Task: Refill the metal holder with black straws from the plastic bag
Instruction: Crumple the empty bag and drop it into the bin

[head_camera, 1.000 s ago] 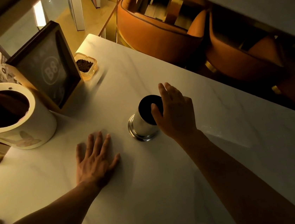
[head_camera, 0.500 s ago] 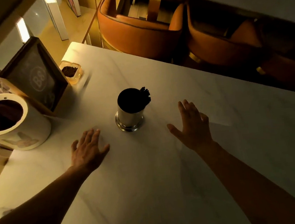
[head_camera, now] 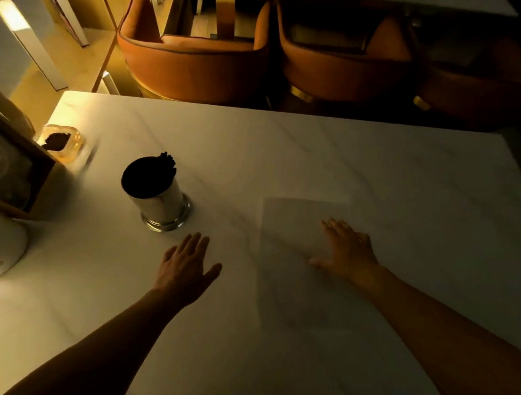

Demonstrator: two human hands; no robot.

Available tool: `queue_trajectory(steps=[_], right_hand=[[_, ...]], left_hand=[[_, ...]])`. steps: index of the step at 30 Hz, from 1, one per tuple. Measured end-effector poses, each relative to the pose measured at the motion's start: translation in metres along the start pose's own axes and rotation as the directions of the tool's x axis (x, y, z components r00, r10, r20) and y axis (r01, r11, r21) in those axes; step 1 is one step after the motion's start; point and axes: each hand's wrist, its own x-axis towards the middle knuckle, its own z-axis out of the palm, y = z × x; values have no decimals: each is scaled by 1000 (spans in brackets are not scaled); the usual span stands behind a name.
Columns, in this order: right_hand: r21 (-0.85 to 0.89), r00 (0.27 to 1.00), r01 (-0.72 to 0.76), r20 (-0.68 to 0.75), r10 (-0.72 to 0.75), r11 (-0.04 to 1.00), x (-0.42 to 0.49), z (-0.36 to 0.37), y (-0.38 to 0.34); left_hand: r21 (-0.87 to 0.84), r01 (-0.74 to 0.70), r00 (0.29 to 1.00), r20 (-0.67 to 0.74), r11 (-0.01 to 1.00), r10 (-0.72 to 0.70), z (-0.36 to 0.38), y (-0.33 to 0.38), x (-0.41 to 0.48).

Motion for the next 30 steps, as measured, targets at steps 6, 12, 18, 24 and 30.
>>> queue_trajectory(steps=[6, 12, 18, 24, 30], right_hand=[[-56, 996, 76, 57, -73, 996, 5, 10, 43], [-55, 983, 132, 139, -123, 990, 20, 25, 68], [-88, 975, 180, 146, -166, 980, 25, 44, 77], [-138, 973, 231, 35, -228, 963, 16, 54, 72], [-171, 940, 301, -114, -322, 938, -1, 48, 68]], left_hand=[[40, -168, 984, 75, 985, 164, 14, 80, 35], [88, -256, 956, 170, 963, 239, 37, 126, 63], [90, -185, 972, 161, 979, 169, 57, 132, 55], [45, -115, 993, 19, 992, 114, 59, 143, 34], [-25, -116, 989, -97, 993, 113, 60, 145, 16]])
